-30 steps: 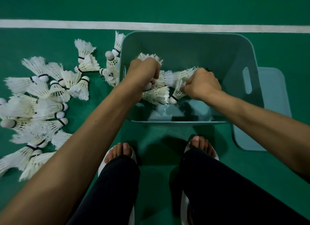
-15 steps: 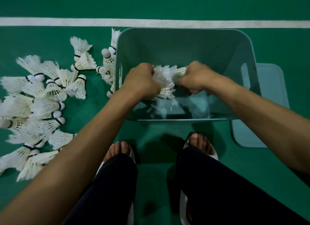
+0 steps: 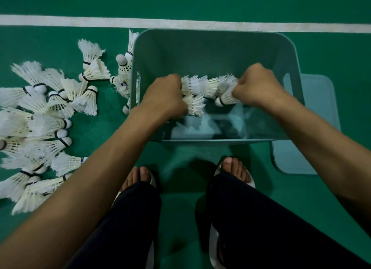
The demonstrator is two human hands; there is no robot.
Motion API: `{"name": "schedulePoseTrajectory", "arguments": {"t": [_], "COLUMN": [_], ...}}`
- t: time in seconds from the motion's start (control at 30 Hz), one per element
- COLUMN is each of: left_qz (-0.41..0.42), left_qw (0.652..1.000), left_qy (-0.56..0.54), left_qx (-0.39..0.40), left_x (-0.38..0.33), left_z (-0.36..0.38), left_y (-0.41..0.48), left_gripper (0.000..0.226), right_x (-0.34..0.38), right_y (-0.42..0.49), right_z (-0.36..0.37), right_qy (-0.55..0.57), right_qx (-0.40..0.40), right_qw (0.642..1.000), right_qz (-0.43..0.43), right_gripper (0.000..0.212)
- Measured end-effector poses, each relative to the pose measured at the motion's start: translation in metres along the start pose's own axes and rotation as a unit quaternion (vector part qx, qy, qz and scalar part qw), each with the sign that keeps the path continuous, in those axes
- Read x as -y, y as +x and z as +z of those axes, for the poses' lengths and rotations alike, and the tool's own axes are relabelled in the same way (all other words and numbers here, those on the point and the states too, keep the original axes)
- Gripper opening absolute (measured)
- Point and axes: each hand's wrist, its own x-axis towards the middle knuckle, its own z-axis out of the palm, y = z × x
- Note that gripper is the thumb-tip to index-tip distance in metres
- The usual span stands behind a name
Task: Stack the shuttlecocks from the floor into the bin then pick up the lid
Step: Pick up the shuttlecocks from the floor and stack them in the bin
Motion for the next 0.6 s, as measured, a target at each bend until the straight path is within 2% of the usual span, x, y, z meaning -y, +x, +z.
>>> {"name": "schedulePoseTrajectory", "arguments": {"t": [0.07, 0.13, 0.17, 0.27, 0.33, 0.4, 0.5, 0.6], "left_qz": [-0.021, -0.03, -0.028, -0.004, 0.01, 0.015, 0.024, 0.034], "left_qw": [0.995, 0.984, 0.98, 0.969, 0.959, 0.951, 0.946, 0.952], "left_qy": [0.071, 0.128, 0.142, 0.169, 0.198, 0.219, 0.232, 0.221], "left_qx": [0.066, 0.121, 0.138, 0.178, 0.201, 0.216, 0.223, 0.211], "left_x": [0.003, 0.001, 0.0, 0.001, 0.005, 0.008, 0.009, 0.008], "left_z": [-0.001, 0.0, 0.002, 0.007, 0.007, 0.008, 0.01, 0.01], "left_y": [-0.002, -0.005, -0.005, -0.004, -0.005, -0.006, -0.005, -0.005], "left_gripper": [0.072, 0.09, 0.092, 0.081, 0.073, 0.066, 0.06, 0.049], "right_x": [-0.007, -0.008, -0.005, 0.005, 0.012, 0.02, 0.028, 0.027], "right_y": [0.001, 0.004, 0.006, 0.015, 0.019, 0.019, 0.021, 0.02], "right_z": [0.0, 0.008, 0.014, 0.034, 0.045, 0.053, 0.059, 0.055], "right_qy": [-0.058, -0.073, -0.064, 0.073, 0.164, 0.236, 0.285, 0.272], "right_qx": [0.012, 0.031, 0.036, 0.096, 0.161, 0.194, 0.187, 0.191], "right_qw": [0.998, 0.996, 0.996, 0.989, 0.967, 0.945, 0.933, 0.935], "right_qz": [0.032, 0.047, 0.051, 0.085, 0.11, 0.116, 0.12, 0.121], "right_gripper": [0.008, 0.004, 0.002, 0.006, 0.008, 0.011, 0.013, 0.018]}}
